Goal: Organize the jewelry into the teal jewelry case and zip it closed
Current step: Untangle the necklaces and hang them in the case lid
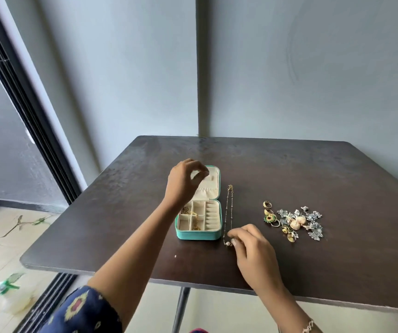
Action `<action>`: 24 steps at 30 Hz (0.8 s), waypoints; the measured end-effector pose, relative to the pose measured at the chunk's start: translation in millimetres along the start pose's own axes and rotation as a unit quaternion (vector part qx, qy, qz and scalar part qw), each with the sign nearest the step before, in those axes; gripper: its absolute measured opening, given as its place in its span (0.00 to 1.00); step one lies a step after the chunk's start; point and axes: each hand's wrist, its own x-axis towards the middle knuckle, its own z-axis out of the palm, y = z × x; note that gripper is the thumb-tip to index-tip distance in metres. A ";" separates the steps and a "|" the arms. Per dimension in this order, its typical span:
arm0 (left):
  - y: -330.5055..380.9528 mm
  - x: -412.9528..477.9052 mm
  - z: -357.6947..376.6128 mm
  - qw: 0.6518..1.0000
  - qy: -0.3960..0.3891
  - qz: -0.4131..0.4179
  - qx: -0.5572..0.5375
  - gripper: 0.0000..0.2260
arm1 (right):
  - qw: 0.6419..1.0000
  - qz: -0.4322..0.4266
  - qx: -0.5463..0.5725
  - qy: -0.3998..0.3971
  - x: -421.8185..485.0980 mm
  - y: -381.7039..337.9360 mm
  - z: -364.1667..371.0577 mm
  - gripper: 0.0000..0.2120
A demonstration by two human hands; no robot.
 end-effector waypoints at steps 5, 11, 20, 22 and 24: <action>-1.6 -39.6 -9.5 0.989 0.072 -0.120 -0.056 0.02 | 0.999 0.024 0.024 0.006 1.1 -0.5 -2.0 0.09; -14.1 -73.7 -2.7 0.978 0.101 -0.175 -0.043 0.02 | 0.997 0.045 0.062 -0.005 16.7 -6.1 -6.9 0.07; -29.5 -91.6 3.5 0.991 0.072 -0.113 0.005 0.03 | 0.995 0.026 0.016 -0.092 73.7 -44.6 14.5 0.05; -30.3 -92.0 3.3 0.992 0.070 -0.103 0.010 0.03 | 0.992 0.024 -0.009 -0.122 79.8 -49.5 23.4 0.05; -31.3 -92.5 2.9 0.991 0.075 -0.106 0.001 0.03 | 0.989 0.023 -0.038 -0.144 84.3 -53.1 30.7 0.06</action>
